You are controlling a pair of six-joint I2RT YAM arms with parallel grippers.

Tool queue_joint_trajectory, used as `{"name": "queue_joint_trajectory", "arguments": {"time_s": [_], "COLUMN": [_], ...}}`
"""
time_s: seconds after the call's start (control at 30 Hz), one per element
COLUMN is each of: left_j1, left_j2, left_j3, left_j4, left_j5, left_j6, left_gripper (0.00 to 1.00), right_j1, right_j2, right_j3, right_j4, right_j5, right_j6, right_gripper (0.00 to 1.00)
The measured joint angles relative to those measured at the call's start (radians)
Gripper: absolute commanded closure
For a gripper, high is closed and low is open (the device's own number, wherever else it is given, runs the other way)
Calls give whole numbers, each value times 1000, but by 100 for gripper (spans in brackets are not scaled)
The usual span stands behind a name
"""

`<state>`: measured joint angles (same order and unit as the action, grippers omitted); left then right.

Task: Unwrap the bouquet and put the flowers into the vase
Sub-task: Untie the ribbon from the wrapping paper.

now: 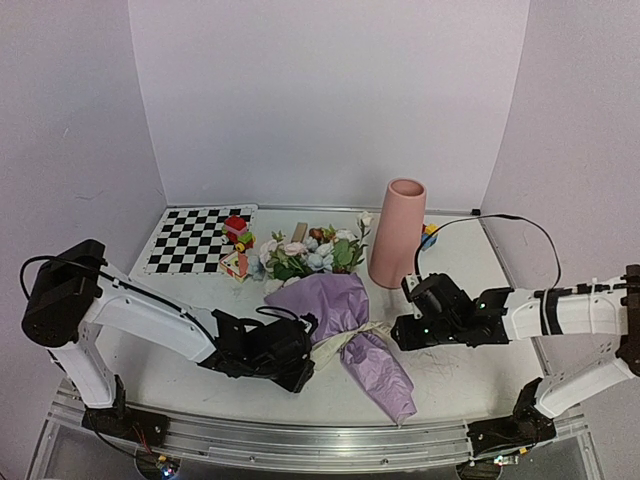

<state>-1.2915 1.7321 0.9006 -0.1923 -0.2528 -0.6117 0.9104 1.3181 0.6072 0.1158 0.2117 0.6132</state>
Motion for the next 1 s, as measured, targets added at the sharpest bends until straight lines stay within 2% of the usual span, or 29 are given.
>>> {"name": "queue_joint_trajectory", "arguments": {"time_s": [0.23, 0.3, 0.33, 0.47, 0.77, 1.0], "left_j1": [-2, -6, -9, -16, -17, -17], "left_j2": [68, 91, 102, 132, 138, 44], "left_j3": [66, 86, 95, 129, 176, 176], "left_j4": [-43, -56, -61, -101, -197, -229], "left_j5": [-9, -14, -18, -66, -203, -283], "left_j6": [40, 48, 52, 59, -3, -73], "left_gripper": [44, 48, 54, 98, 100, 100], "right_j1": [0, 0, 0, 0, 0, 4], "right_j2": [-15, -15, -15, -16, -22, 1], "right_j3": [-6, -6, -6, -6, -26, -93], "right_j4": [10, 12, 13, 14, 35, 120], "right_j5": [-2, -1, 2, 15, 7, -118], "right_j6": [-7, -11, -12, -12, -24, -33], "right_gripper": [57, 57, 57, 57, 57, 56]}}
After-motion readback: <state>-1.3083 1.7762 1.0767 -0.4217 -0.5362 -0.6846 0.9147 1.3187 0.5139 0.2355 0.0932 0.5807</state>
